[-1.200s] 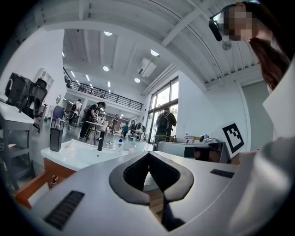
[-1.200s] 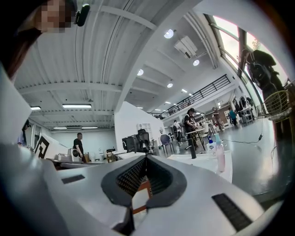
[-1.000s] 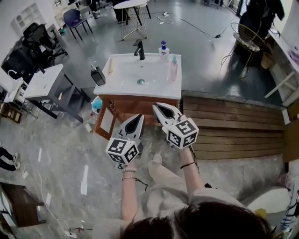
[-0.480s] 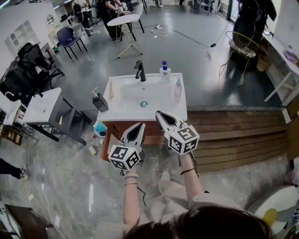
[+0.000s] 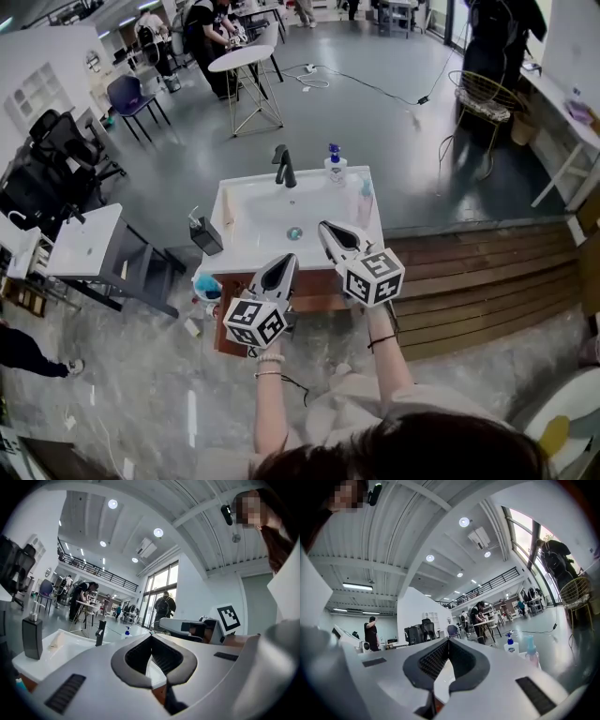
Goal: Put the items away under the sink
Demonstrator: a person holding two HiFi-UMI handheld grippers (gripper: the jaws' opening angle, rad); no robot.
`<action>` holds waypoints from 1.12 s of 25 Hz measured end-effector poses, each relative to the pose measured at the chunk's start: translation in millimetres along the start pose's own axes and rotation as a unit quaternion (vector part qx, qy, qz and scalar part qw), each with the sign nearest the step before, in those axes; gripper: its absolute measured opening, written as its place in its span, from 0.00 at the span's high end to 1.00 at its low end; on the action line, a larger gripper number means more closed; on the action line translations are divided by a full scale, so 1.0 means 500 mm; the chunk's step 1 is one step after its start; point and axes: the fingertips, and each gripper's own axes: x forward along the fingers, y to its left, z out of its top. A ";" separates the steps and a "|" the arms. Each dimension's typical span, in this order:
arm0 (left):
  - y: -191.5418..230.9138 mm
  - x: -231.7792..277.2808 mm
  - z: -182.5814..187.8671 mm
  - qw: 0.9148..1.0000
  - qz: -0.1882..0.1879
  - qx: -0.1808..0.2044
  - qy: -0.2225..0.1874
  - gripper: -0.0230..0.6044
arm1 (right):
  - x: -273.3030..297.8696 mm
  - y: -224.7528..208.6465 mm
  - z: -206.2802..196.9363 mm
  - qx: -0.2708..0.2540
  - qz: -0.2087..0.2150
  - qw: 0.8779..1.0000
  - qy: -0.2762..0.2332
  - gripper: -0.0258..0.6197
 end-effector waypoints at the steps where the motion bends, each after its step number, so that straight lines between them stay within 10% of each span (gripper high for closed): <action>1: 0.005 0.005 0.003 1.000 -0.001 0.000 -0.003 0.96 | 0.003 -0.001 -0.004 -0.003 0.000 1.000 0.002 0.93; 15: -0.006 0.143 -0.044 0.995 -0.092 -0.027 0.038 0.96 | -0.039 -0.125 -0.044 -0.005 -0.111 0.994 0.026 0.93; 28: 0.031 0.256 -0.107 0.972 -0.204 -0.033 0.110 0.96 | -0.026 -0.233 -0.082 0.013 -0.242 0.970 0.031 0.93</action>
